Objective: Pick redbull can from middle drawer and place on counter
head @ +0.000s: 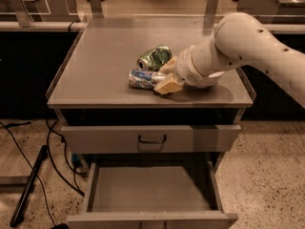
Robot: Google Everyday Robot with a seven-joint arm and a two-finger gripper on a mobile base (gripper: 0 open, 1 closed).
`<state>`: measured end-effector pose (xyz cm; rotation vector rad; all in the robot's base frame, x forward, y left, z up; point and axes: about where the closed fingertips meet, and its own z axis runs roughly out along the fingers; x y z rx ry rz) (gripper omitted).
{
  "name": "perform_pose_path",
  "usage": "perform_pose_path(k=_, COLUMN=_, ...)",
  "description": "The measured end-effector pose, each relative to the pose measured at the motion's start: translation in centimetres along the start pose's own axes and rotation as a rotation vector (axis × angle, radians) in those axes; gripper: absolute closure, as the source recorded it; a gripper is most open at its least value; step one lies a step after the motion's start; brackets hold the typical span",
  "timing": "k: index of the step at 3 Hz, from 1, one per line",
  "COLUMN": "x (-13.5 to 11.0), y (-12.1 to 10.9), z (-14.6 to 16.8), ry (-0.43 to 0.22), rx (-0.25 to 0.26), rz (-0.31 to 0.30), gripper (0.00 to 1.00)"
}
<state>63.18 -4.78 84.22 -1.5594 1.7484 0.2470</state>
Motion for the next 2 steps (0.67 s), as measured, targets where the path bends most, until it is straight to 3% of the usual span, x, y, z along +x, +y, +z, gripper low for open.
perform_pose_path(k=1, x=-0.07, y=-0.1, z=-0.1, ry=0.001, rx=0.003, rz=0.001, gripper=0.0)
perform_pose_path(k=2, x=-0.07, y=-0.1, z=-0.1, ry=0.001, rx=0.003, rz=0.001, gripper=0.0)
